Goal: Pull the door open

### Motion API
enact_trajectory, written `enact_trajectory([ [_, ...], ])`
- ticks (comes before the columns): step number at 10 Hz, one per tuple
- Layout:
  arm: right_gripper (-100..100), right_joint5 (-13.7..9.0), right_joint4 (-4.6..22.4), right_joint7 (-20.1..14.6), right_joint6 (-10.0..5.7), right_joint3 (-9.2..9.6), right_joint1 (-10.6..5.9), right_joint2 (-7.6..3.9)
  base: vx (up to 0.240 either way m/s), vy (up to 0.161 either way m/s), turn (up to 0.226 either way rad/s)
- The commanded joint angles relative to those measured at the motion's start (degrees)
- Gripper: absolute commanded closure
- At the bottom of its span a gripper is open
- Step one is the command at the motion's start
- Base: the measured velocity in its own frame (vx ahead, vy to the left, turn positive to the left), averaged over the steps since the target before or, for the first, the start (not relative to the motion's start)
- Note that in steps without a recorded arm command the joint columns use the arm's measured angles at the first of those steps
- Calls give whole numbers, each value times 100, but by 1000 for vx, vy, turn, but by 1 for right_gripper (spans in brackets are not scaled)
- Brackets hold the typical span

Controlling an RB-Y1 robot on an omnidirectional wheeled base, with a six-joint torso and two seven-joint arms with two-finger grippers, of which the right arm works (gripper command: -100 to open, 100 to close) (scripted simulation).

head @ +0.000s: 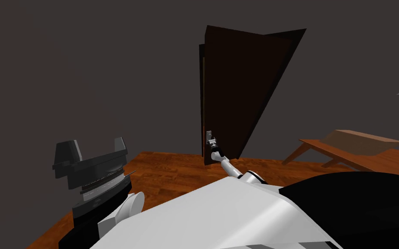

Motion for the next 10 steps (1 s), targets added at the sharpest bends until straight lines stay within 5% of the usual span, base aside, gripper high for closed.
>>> enact_trajectory([
  [1,-100,-104,-25,-158,11,32,-3,38,-88,-45,18],
  [3,-100,-142,-7,-221,6,51,-22,40,-63,-32,16],
  [9,-100,-618,354,-390,-241,-116,-83,-495,115,-19,199],
  [10,-100,-572,259,-384,-225,-107,-35,-432,59,-43,46],
])
